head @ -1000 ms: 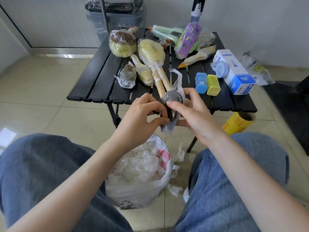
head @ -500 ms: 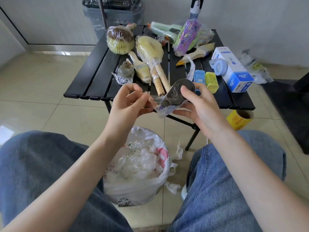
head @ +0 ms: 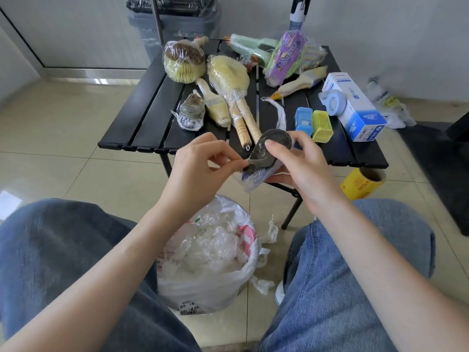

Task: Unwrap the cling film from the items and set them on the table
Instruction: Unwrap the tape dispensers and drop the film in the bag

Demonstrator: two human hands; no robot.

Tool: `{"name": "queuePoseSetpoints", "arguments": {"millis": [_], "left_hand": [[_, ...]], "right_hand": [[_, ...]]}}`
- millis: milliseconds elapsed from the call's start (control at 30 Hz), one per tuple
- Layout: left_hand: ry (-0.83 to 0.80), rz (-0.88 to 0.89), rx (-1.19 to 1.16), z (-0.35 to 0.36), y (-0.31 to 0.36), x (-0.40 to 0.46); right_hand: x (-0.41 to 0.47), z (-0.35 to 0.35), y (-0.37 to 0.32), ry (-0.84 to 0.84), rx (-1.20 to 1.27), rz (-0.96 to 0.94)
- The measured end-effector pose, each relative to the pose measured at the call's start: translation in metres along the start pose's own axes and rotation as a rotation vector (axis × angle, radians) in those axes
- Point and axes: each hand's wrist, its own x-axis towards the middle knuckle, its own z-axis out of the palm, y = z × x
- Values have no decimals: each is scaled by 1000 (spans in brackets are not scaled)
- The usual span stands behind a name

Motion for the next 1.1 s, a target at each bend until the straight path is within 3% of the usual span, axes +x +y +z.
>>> {"name": "queuePoseSetpoints", "arguments": {"millis": [200, 333, 500, 667, 967, 1100], "left_hand": [[107, -13, 65, 4, -8, 0], [83, -371, -258, 6, -6, 4], [-47, -401, -484, -5, 5, 8], [-211, -239, -198, -4, 10, 13], [33, -154, -42, -6, 5, 14], [109, -228, -90, 0, 3, 12]], "right_hand": [[-5, 4, -9, -33, -28, -44], [-5, 6, -15, -78, -19, -37], [-4, 3, -16, -72, -39, -42], [-6, 7, -13, -111, -62, -38], [-8, 2, -14, -190, -75, 1], [-7, 2, -17, -245, -46, -15]]}}
